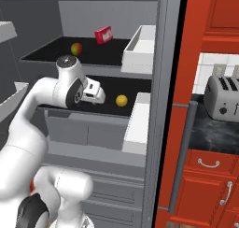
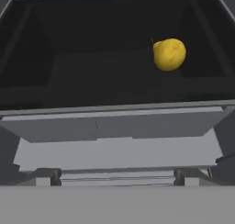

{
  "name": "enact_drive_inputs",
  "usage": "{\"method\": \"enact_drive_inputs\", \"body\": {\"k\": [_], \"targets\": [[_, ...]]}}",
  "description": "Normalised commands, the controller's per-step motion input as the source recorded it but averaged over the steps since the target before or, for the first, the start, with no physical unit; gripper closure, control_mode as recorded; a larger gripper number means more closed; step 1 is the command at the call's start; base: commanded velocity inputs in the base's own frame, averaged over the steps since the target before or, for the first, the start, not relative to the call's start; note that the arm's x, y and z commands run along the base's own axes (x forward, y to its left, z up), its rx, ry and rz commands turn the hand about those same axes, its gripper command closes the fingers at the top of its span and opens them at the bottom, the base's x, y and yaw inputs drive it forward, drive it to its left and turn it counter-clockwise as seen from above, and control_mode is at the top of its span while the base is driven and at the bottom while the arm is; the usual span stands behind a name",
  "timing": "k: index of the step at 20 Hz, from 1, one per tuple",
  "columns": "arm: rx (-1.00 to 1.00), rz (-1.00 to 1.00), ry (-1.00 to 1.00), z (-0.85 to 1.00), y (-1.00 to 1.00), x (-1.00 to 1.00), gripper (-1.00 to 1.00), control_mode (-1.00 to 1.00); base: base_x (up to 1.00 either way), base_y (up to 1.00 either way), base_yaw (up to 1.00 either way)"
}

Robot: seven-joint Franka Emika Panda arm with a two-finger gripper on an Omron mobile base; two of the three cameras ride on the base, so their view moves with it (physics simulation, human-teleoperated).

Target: Pick the pear and mango from the fridge and place them on the plate next to the blender to make a fruit smoothie.

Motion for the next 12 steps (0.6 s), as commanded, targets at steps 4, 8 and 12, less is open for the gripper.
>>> {"method": "enact_drive_inputs", "body": {"k": [4,8,12], "targets": [[-0.11,0.02,0.0,-0.41,-0.3,0.3,-1.0,-1.0,0.0,0.0,0.0],[-0.05,0.0,0.01,-0.04,-0.52,0.27,-1.0,-1.0,0.0,0.0,0.0],[-0.1,0.0,0.01,0.0,-0.31,0.29,-1.0,-1.0,0.0,0.0,0.0]]}}
